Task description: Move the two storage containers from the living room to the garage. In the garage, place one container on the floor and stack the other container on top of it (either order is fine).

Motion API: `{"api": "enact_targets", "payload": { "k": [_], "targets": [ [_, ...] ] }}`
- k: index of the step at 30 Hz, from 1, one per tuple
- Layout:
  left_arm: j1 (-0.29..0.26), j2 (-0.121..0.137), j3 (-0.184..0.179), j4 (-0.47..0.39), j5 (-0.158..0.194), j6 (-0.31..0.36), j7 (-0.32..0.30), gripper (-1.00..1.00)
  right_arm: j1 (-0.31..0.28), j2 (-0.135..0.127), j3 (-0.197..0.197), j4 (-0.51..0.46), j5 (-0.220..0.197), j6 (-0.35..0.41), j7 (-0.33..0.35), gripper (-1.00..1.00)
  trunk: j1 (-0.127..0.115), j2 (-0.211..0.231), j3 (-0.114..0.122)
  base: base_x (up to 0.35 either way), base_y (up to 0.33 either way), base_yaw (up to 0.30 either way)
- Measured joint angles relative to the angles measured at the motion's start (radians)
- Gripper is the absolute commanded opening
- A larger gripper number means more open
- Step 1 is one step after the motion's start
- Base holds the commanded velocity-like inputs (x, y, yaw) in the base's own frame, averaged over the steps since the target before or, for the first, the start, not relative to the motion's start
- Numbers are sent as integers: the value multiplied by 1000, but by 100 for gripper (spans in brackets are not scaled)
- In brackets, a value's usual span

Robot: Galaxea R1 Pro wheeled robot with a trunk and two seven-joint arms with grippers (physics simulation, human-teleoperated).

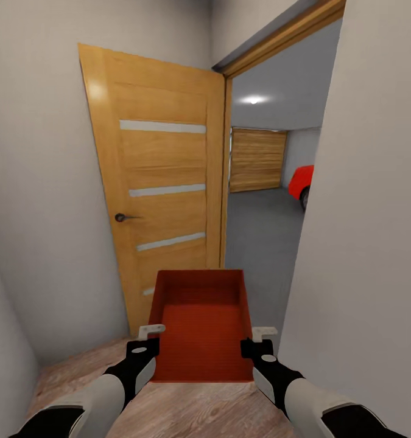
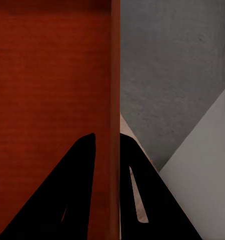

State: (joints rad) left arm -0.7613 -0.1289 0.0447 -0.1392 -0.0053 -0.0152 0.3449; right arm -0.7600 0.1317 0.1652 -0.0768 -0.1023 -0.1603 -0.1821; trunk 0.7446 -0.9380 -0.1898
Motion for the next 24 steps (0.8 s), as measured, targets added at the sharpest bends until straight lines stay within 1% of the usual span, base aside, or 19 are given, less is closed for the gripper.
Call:
{"api": "enact_targets", "payload": {
  "k": [9,11,15,24],
  "targets": [
    [0,0,1,0,-1,0,0,-100,0,0,0,0,0,0,0,-100,0,0,0,246,225,-285],
    [0,-2,3,-1,-4,0,1,-100,0,-2,-1,0,0,-1,3,-100,0,0,0,247,225,-167],
    [0,0,2,0,-2,0,0,-100,0,0,0,0,0,0,1,-100,0,0,0,247,225,-63],
    [1,0,2,0,-2,0,0,-100,0,0,1,1,-1,0,1,-100,0,0,0,247,225,-5]
  ]
}}
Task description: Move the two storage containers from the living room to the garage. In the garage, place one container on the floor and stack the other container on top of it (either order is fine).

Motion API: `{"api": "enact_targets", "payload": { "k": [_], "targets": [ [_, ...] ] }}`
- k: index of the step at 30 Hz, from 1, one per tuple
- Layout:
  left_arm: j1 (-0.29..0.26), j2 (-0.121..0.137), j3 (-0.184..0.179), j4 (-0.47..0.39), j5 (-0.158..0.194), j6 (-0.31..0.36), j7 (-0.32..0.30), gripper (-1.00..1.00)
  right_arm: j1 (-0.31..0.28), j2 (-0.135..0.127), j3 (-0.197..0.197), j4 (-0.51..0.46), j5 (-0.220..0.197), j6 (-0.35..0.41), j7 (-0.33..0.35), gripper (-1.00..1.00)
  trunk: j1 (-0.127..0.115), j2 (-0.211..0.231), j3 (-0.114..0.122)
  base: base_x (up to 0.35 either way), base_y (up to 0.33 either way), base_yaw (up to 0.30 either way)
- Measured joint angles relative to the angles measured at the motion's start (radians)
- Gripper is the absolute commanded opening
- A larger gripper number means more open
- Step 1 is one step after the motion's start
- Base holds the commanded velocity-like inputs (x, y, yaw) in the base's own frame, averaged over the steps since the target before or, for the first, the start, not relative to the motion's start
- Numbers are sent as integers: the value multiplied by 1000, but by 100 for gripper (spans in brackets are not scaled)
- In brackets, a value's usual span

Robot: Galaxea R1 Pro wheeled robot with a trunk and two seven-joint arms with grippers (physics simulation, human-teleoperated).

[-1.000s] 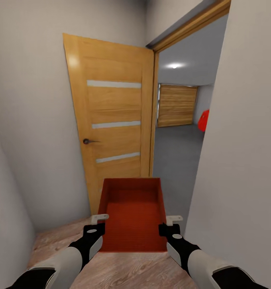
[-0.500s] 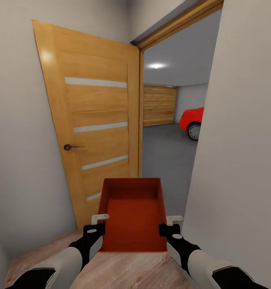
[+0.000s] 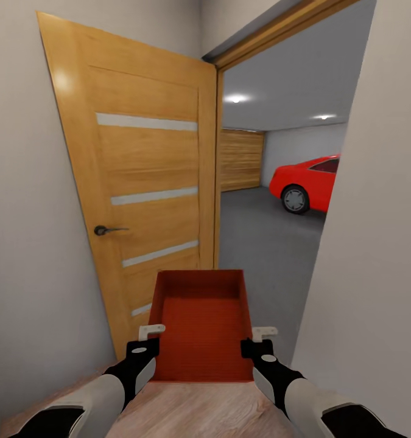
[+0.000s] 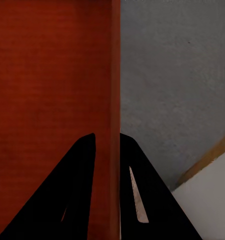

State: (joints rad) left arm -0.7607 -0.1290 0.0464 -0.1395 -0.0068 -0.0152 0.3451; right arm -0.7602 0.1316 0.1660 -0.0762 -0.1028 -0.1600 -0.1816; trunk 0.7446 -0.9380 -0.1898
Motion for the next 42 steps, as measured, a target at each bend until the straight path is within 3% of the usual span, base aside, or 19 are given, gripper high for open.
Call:
{"api": "enact_targets", "payload": {
  "k": [9,42],
  "targets": [
    [0,0,0,0,0,0,0,-100,0,0,0,0,-1,0,0,-100,0,0,0,246,225,-109],
    [-1,0,-1,0,0,0,0,-100,0,0,0,0,-1,-1,0,-100,0,0,0,246,225,-282]
  ]
}}
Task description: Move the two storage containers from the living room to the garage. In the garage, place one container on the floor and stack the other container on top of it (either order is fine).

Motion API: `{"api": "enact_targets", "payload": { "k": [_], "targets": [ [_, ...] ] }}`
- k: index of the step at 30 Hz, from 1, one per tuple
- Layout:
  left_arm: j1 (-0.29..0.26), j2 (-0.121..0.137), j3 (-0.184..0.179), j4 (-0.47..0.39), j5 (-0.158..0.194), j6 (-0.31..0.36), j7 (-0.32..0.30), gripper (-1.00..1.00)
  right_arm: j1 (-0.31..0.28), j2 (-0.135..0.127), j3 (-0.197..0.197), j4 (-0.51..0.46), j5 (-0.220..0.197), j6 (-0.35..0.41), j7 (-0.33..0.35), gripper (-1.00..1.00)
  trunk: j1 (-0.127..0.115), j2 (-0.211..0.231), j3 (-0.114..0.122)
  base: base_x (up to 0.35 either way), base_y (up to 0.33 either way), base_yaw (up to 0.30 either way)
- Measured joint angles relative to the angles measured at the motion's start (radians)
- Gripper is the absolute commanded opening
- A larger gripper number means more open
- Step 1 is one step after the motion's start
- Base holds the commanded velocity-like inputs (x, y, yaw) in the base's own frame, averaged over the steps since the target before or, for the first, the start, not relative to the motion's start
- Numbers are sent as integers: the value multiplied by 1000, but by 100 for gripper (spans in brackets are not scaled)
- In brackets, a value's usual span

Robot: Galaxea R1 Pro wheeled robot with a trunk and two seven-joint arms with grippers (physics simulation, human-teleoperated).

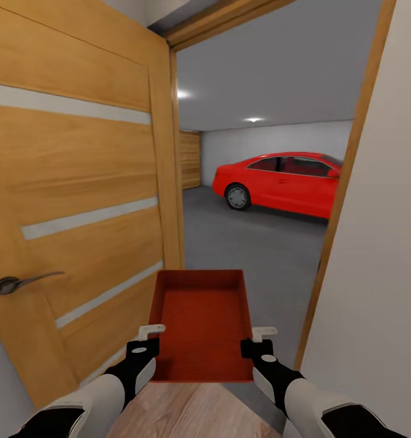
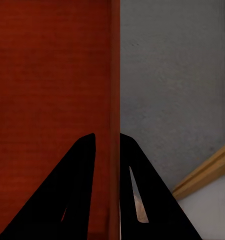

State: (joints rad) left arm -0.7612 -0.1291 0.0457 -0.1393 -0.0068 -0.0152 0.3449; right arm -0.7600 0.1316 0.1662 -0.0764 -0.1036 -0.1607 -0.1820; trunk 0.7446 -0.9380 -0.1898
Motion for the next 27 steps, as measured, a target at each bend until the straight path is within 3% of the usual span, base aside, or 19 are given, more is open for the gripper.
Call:
{"api": "enact_targets", "payload": {
  "k": [27],
  "targets": [
    [0,0,0,0,0,0,0,-100,0,0,0,0,0,0,0,-100,0,0,0,248,227,-281]
  ]
}}
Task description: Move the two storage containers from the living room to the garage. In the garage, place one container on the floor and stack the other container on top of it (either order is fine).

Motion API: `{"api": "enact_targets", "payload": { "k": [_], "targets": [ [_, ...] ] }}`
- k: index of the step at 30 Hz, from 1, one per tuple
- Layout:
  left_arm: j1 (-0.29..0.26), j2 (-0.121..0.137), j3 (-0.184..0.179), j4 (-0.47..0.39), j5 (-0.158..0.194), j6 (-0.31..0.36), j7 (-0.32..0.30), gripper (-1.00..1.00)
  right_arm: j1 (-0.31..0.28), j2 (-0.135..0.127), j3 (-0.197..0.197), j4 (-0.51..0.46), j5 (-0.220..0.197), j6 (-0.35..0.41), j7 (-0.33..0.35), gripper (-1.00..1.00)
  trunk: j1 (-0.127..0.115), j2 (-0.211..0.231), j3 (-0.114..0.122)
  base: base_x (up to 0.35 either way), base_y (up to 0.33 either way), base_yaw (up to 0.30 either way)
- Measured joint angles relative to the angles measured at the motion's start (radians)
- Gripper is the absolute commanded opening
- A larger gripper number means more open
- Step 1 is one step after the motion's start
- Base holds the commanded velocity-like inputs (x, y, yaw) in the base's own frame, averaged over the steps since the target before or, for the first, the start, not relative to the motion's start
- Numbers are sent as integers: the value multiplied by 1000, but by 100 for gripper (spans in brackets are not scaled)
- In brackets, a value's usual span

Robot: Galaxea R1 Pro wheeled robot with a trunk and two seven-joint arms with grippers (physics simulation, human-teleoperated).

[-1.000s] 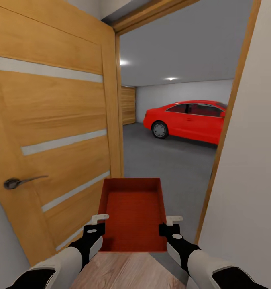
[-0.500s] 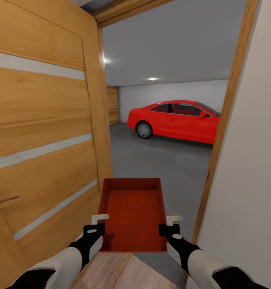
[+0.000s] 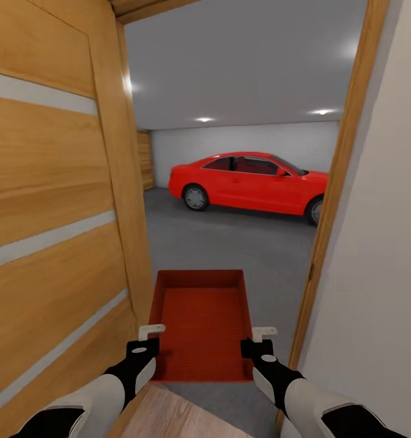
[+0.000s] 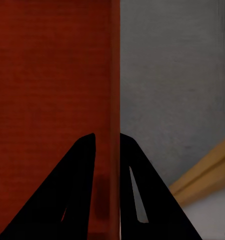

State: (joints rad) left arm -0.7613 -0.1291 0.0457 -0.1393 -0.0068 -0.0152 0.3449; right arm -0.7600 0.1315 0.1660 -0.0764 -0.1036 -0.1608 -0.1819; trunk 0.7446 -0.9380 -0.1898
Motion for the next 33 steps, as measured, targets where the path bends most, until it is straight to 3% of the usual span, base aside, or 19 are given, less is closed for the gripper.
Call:
{"api": "enact_targets", "payload": {
  "k": [17,33],
  "targets": [
    [0,1,0,0,1,1,0,-100,0,1,0,0,0,1,-1,-100,0,0,0,264,229,-31],
    [0,0,0,0,0,0,0,-100,0,0,0,0,0,0,0,-100,0,0,0,289,218,-266]
  ]
}}
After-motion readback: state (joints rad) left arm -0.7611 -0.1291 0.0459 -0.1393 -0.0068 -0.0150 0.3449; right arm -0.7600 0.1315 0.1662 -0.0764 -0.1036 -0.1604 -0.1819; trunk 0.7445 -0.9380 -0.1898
